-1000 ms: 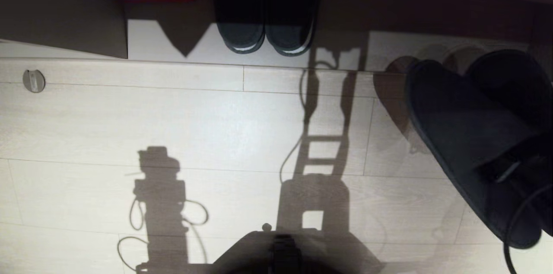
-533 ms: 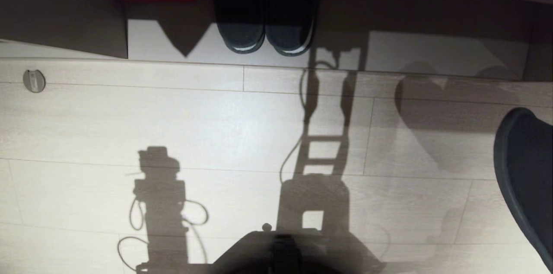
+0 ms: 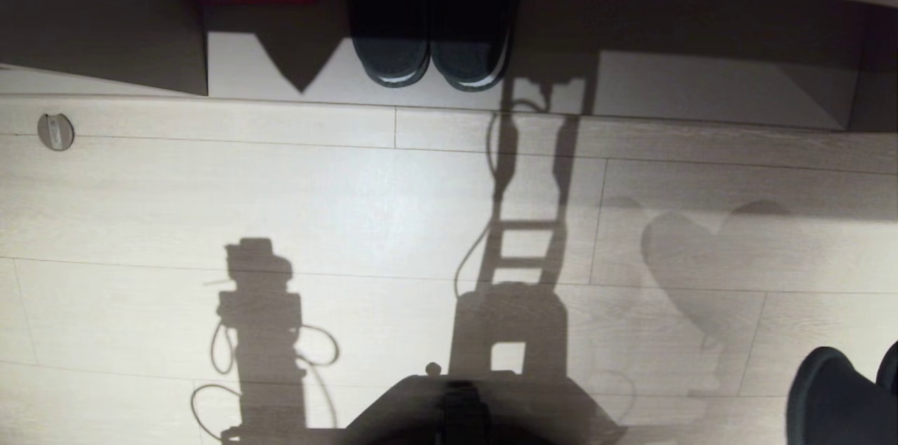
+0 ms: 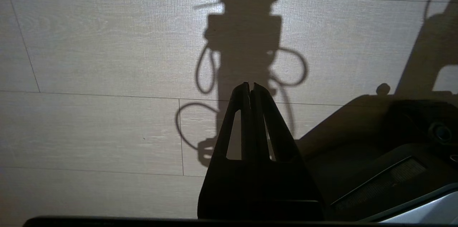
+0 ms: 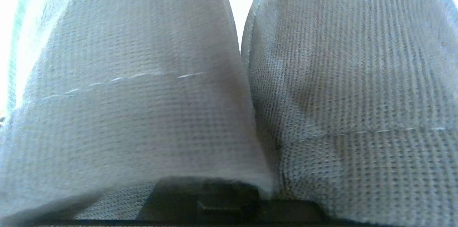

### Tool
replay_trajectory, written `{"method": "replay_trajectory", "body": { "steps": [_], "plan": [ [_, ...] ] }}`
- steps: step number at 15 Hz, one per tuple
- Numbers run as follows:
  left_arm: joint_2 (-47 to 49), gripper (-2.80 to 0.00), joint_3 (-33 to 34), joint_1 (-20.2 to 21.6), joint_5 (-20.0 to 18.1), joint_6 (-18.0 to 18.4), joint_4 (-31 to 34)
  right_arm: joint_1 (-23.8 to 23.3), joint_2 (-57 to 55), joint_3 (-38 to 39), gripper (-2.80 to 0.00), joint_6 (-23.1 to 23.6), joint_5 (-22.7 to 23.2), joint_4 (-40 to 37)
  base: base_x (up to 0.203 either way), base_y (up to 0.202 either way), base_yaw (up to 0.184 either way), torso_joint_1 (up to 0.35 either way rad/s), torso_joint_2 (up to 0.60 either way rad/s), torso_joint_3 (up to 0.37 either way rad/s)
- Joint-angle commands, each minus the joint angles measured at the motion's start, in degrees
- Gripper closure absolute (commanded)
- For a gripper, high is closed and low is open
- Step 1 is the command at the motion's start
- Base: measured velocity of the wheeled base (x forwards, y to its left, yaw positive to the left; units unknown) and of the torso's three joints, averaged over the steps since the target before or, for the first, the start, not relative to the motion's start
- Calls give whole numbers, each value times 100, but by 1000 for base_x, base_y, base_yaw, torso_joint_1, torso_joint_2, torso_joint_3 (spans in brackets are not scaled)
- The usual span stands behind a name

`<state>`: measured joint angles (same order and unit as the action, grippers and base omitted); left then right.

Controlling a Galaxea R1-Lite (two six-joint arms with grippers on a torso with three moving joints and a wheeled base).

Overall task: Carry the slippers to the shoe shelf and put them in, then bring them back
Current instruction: Place the slippers on the floor

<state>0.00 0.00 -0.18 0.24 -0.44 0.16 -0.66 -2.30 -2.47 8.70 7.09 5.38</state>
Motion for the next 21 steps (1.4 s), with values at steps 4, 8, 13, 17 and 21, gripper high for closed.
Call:
{"method": "replay_trajectory", "body": {
  "steps": [4, 8, 13, 17, 21],
  "plan": [
    [0, 0, 9, 1, 2, 0, 2, -5, 239, 243, 0, -227, -590, -593, 0, 0, 0, 0, 0, 0],
    [0, 0, 9, 1, 2, -9, 2, -4, 248, 247, 0, -651, -648, -564, 0, 0, 0, 0, 0, 0],
    [0, 0, 9, 1, 2, -26, 2, -4, 239, 247, 0, -545, -648, -565, 0, 0, 0, 1, 3, 110],
    [0, 0, 9, 1, 2, -32, 2, -4, 239, 247, 0, -536, -656, -565, 0, 0, 0, 2, 0, 198],
    [0, 0, 9, 1, 2, -35, 2, -4, 239, 246, 0, -562, -665, -565, 0, 0, 0, 1, 1, 198]
  ]
}}
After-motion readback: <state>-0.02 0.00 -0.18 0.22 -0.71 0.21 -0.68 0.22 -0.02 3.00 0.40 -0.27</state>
